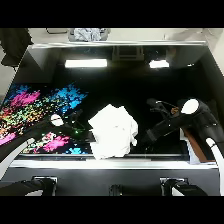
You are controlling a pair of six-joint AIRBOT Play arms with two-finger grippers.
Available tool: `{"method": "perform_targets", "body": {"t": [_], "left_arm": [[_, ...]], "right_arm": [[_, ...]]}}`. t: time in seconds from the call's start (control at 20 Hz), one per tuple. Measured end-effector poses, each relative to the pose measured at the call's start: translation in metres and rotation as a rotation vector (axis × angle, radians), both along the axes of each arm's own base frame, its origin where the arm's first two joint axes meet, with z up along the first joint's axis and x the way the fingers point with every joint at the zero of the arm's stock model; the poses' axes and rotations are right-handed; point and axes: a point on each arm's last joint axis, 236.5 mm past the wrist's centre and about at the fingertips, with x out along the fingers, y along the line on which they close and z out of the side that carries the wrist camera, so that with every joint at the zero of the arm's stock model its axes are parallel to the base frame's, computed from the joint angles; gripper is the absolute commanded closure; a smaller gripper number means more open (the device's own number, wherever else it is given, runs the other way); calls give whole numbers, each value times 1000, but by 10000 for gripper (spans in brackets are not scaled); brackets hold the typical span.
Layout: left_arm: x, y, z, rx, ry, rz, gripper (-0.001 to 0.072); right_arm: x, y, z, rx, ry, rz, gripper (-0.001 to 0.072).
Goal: Fold the shirts.
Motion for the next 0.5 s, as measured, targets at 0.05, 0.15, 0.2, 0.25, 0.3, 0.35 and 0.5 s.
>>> {"method": "perform_targets", "body": {"t": [0.05, 0.15, 0.2, 0.25, 0.3, 0.35, 0.5], "left_arm": [[0, -4, -3, 0, -1, 12, 297], [8, -10, -9, 3, -16, 62, 657], [10, -12, -11, 5, -14, 84, 670], [14, -13, -12, 7, -23, 104, 671], [16, -14, -12, 6, -32, 108, 671], [18, -16, -11, 3, -35, 120, 671], [25, -16, -8, 3, -71, 124, 671]], "right_arm": [[-8, 1, -5, 8, 21, 2, 31], [-24, 3, -18, 16, 62, -2, 31], [-32, 4, -24, 23, 81, -8, 31], [-39, 5, -31, 28, 97, -17, 31], [-47, 7, -36, 37, 117, -25, 32], [-53, 11, -42, 47, 132, -36, 32], [-69, 31, -61, 62, 137, -30, 31]]}}
